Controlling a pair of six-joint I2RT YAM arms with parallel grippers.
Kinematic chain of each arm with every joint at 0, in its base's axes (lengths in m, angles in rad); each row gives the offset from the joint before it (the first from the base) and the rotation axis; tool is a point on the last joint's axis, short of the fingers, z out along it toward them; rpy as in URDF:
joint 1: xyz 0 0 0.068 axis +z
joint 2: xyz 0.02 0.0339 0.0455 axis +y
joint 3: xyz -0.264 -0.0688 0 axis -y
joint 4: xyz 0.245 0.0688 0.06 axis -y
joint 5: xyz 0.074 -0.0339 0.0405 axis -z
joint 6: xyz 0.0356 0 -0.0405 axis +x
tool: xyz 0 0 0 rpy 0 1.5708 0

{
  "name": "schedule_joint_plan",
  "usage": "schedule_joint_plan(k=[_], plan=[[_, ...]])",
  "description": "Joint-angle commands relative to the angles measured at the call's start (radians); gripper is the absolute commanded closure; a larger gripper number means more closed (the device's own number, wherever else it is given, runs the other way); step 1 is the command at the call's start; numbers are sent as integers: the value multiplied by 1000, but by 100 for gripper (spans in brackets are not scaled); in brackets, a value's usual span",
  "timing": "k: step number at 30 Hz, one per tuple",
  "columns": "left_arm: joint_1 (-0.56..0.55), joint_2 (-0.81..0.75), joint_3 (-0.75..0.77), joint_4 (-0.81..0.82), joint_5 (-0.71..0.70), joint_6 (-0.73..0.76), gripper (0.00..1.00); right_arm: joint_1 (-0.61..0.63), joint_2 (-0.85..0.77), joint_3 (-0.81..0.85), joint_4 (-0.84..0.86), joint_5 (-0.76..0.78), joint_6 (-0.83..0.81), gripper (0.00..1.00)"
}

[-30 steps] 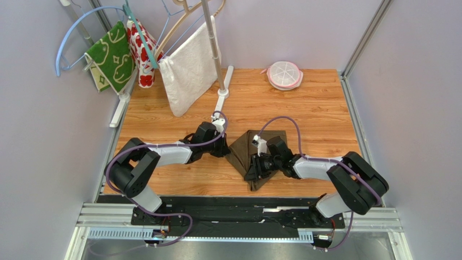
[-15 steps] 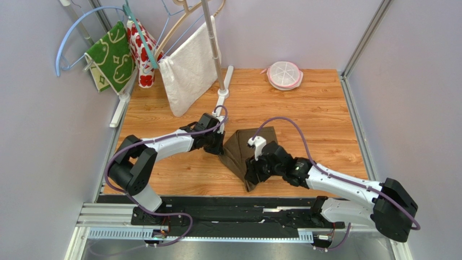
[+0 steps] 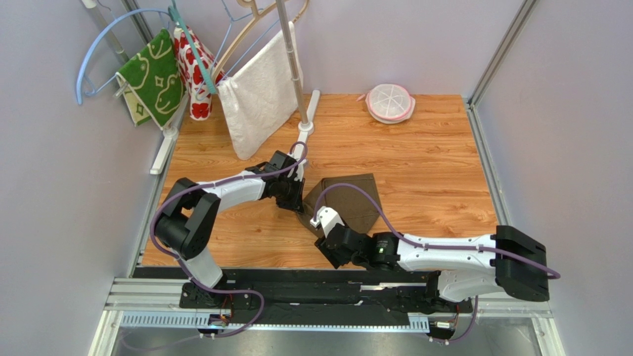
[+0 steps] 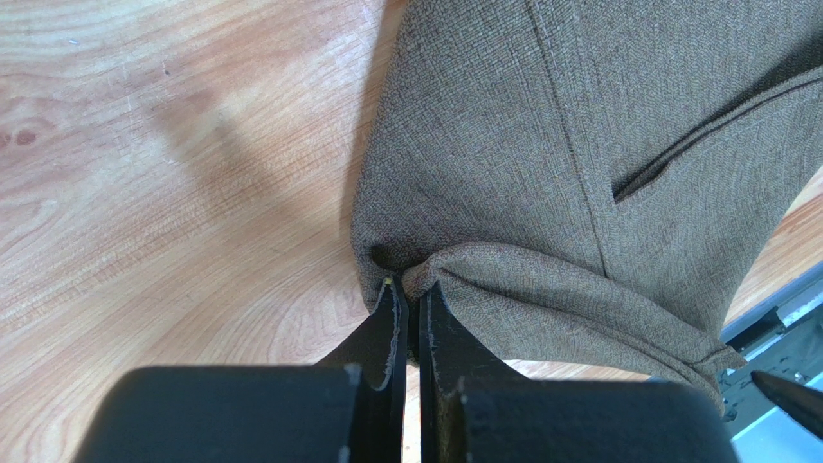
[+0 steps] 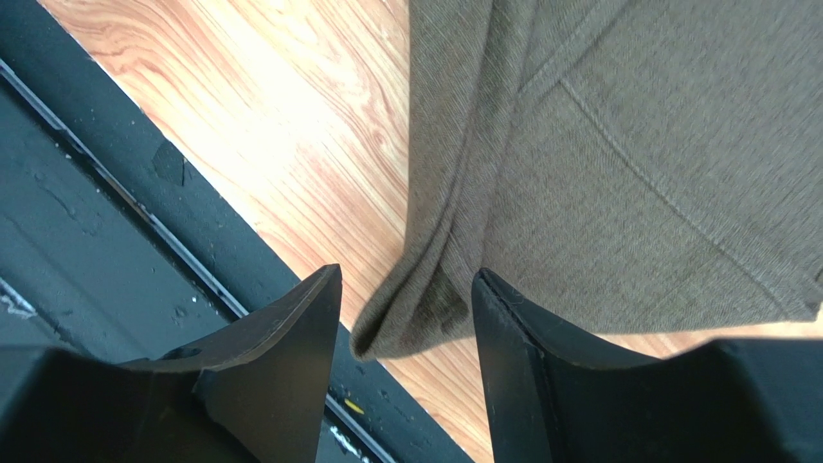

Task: Fold the napkin, place the utensils inside, and roll it up
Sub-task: Roll the napkin with the utensil

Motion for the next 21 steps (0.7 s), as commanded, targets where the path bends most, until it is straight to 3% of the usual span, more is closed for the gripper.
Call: schedule_joint_plan(k=[1, 16, 21], plan=[[1, 19, 6, -47, 1, 16, 100, 21, 63, 63, 9, 104, -18, 43], [23, 26, 22, -68, -21, 25, 100, 71, 120, 55, -87, 106, 41, 48], [24, 25, 23, -71, -22, 32, 100, 62, 111, 26, -90, 112, 44, 61]])
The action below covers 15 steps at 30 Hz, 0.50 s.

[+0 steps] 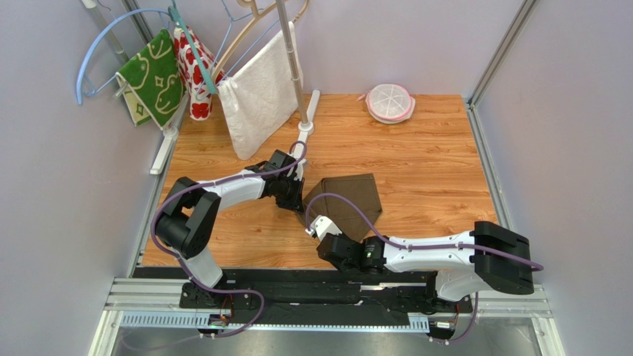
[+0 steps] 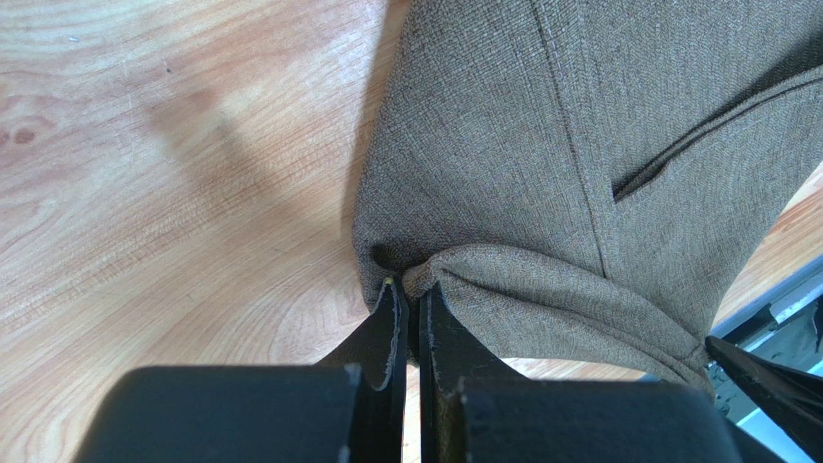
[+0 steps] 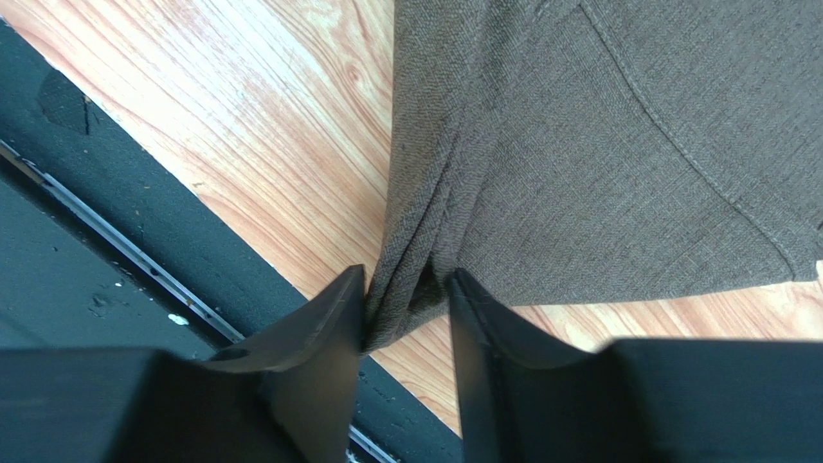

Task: Fold the napkin, place the utensils inside, and roll it up
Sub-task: Roll the napkin with the utensil

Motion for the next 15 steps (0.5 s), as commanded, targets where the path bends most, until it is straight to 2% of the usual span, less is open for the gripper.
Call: schedule_joint_plan(k=[1, 4, 5, 7, 8, 13, 15], plan=[[8, 19, 16, -58, -32, 34, 100, -11, -22, -15, -3, 21, 25, 63], [10, 13, 16, -57, -35, 44, 100, -58, -44, -44, 36, -46, 24, 74], [8, 13, 16, -57, -40, 47, 100, -101, -51, -50, 55, -115, 24, 79], [8, 13, 17, -63, -52, 50, 100, -155, -90, -79, 78, -203, 30, 84], [10, 11, 19, -63, -55, 55, 100, -219, -105, -90, 104, -306, 39, 89], [8, 11, 22, -67, -58, 63, 100, -420, -150, -161, 167, -615, 77, 100], [10, 11, 22, -72, -57, 66, 100, -498, -136, -167, 179, -740, 94, 100]])
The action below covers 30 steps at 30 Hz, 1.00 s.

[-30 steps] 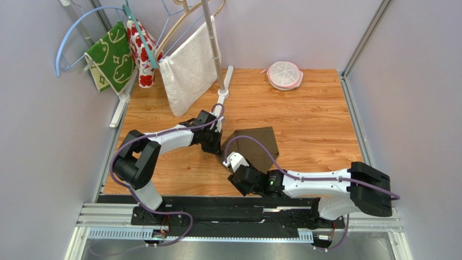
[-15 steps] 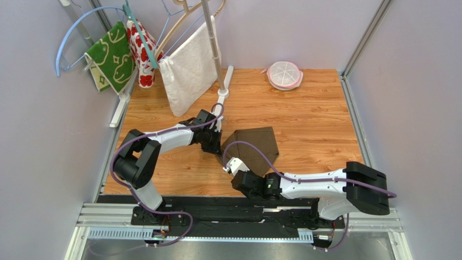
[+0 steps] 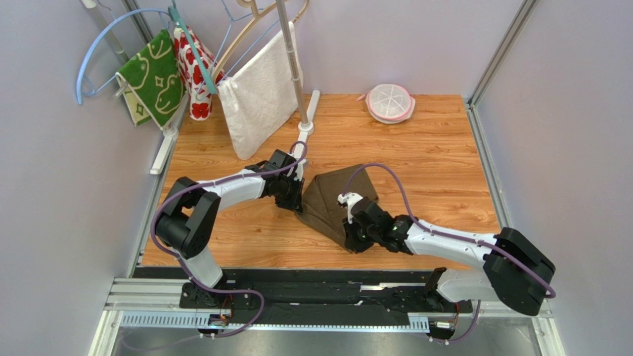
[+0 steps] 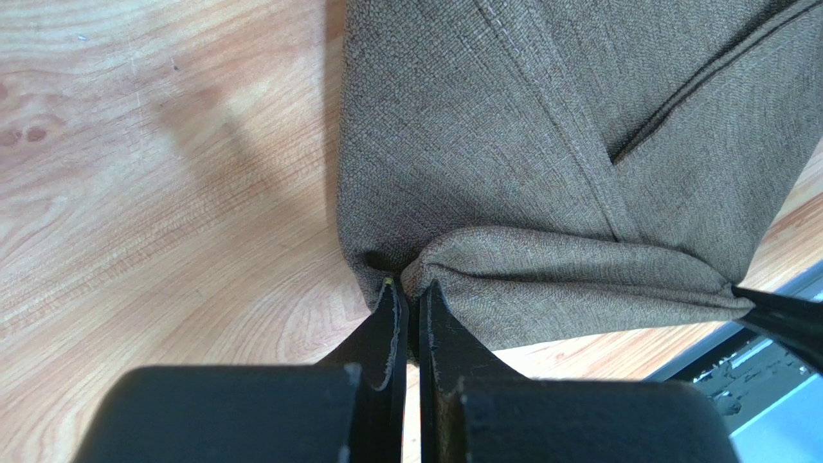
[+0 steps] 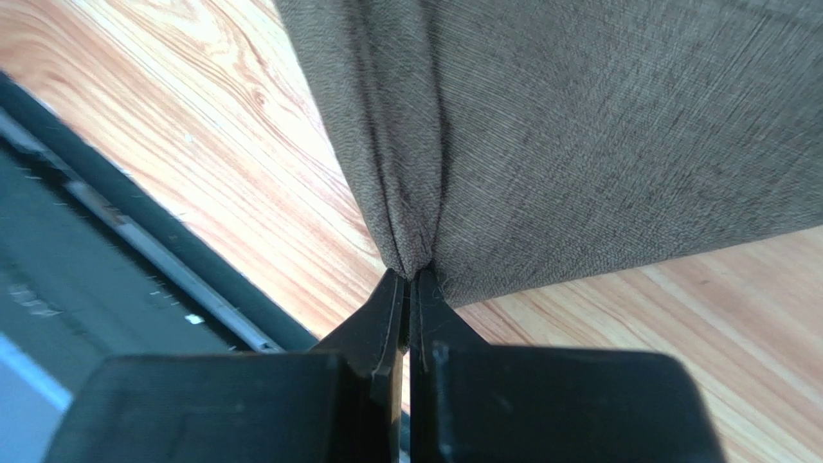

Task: Fold the napkin, place the utensils inside, and roll it up
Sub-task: Roll the napkin with the utensil

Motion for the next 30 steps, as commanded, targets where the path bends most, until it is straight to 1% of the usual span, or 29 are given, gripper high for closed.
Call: schedule_joint_plan(k=[1, 5, 9, 12, 13, 14, 15, 16, 17, 19, 21, 24, 25, 27, 28, 30], plan=[[9, 14, 15, -54, -49, 49, 100, -126, 21, -24, 72, -327, 54, 100], [10, 28, 19, -63, -52, 54, 100, -206, 113, -24, 83, -410, 76, 100], [18, 43, 26, -77, -57, 57, 100, -257, 182, -24, 84, -407, 107, 100], [20, 61, 35, -86, -46, 65, 100, -270, 171, -18, 72, -398, 96, 99], [20, 69, 42, -92, -44, 68, 100, -270, 156, -15, 60, -398, 88, 94], [20, 72, 47, -95, -40, 71, 100, -270, 107, -7, 51, -396, 82, 90], [21, 75, 50, -104, -35, 71, 100, -270, 84, 17, 37, -393, 72, 84], [21, 81, 58, -107, -34, 75, 100, -266, 57, 34, 0, -391, 49, 70], [21, 83, 62, -112, -31, 77, 100, -264, 30, 51, -21, -376, 33, 63], [21, 92, 72, -121, -23, 80, 100, -252, -40, 114, -78, -349, 7, 53], [21, 98, 79, -133, -15, 80, 100, -241, -97, 151, -97, -330, -28, 50], [23, 115, 93, -153, -8, 85, 100, -159, -134, 203, -92, -248, -102, 47], [23, 123, 96, -156, -6, 88, 100, -87, -132, 226, -88, -162, -125, 46], [26, 129, 99, -162, -1, 91, 100, -13, -110, 246, -83, -70, -187, 46], [27, 135, 98, -161, 5, 88, 100, 45, -70, 254, -65, -6, -201, 46], [33, 140, 99, -161, 12, 89, 100, 88, -21, 266, -37, 61, -234, 46]])
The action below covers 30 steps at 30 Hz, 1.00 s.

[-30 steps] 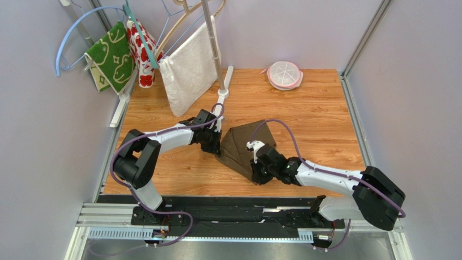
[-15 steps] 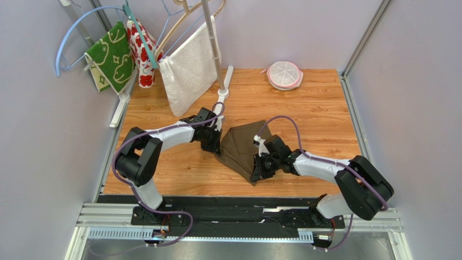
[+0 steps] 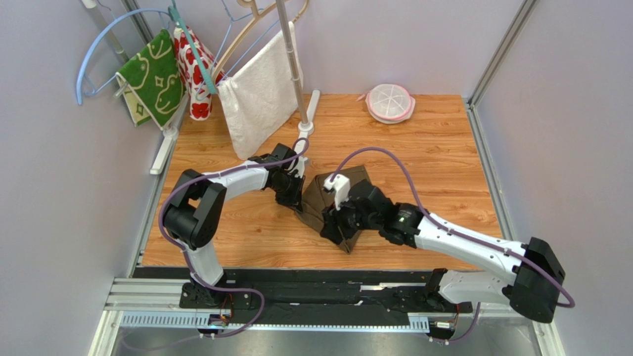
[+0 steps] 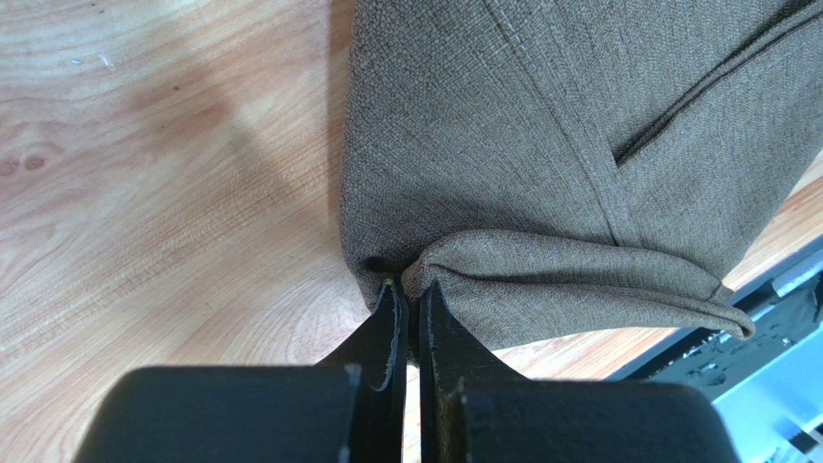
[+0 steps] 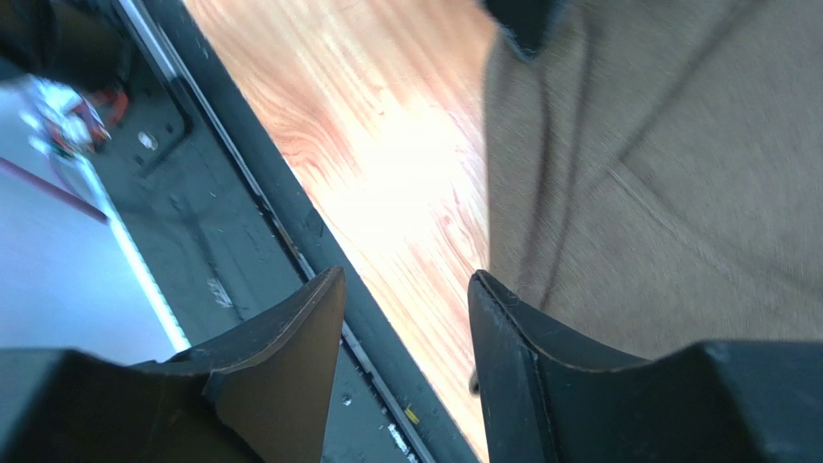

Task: Fold the napkin, place the utensils inside, and roll it up
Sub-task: Roll the napkin with the utensil

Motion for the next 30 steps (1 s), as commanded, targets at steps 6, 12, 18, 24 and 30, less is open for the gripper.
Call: schedule_joint_plan(k=[6, 12, 18, 24, 30], plan=[[23, 71, -3, -39, -13, 46, 100, 224, 231, 31, 141, 436, -212, 46], [31, 75, -3, -40, -7, 48, 100, 273, 329, 34, 217, 500, -276, 48], [35, 75, -1, -40, -2, 48, 100, 278, 397, 43, 238, 520, -295, 51], [35, 75, -1, -39, 5, 49, 100, 270, 486, 48, 256, 576, -292, 53], [35, 71, -1, -39, 8, 54, 100, 246, 537, 37, 270, 617, -267, 52]])
